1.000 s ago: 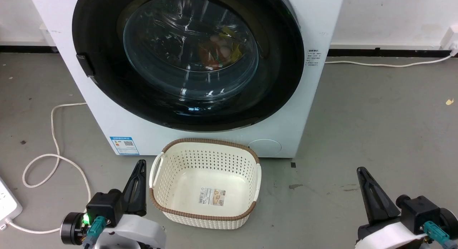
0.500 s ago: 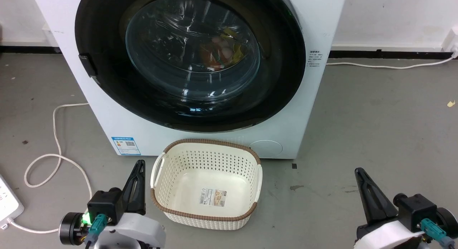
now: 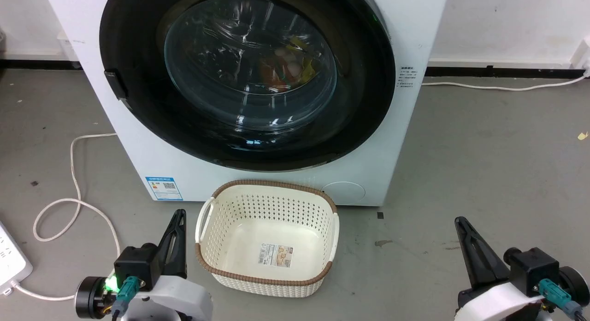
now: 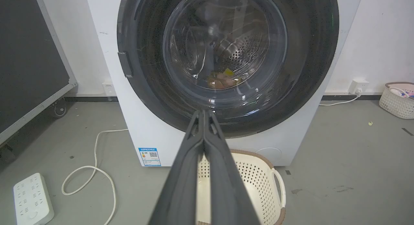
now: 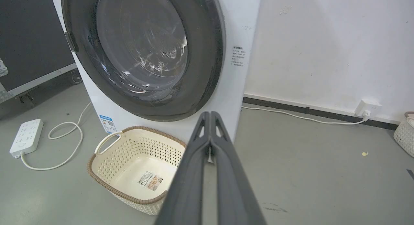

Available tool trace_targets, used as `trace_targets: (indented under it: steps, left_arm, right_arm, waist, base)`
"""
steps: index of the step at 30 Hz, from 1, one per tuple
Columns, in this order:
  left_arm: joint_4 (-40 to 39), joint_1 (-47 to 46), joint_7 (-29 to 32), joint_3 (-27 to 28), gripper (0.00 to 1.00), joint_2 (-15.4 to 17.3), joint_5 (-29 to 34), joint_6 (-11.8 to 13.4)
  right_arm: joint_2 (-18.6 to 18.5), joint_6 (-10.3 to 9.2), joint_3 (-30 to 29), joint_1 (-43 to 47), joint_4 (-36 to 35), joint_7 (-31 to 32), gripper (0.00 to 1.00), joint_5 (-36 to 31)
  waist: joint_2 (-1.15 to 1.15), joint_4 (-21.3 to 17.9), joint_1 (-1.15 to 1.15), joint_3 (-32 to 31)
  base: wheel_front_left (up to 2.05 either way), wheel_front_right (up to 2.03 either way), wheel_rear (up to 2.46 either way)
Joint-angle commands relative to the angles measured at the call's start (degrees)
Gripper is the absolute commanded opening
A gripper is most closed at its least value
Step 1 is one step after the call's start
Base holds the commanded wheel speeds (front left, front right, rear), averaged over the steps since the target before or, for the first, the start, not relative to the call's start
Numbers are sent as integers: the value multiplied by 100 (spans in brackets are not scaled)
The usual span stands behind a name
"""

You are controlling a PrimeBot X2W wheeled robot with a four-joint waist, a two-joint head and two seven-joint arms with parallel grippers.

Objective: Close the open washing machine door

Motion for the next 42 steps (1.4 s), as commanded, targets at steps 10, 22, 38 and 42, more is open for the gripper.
trace_targets:
  steps: [10, 22, 38, 42]
  left_arm:
    - [-79, 80, 143, 29, 0, -5, 96, 82]
    - [-136, 101, 283, 38, 0, -10, 170, 141]
    - [-211, 129, 471, 50, 0, -16, 269, 220]
    - [-230, 136, 517, 53, 0, -18, 293, 240]
  right_arm:
    - [19, -3, 32, -61, -59, 148, 0, -44]
    - [22, -3, 55, -74, -79, 289, 0, -59]
    - [26, -4, 85, -90, -106, 478, 0, -79]
    - [26, -4, 93, -94, -112, 525, 0, -84]
  waist:
    - [0, 20, 0, -16]
    - [0, 42, 0, -33]
    - [0, 71, 0, -57]
    - [0, 79, 0, -62]
  base:
    - [0, 0, 0]
    - [0, 0, 0]
    - [0, 0, 0]
    - [0, 0, 0]
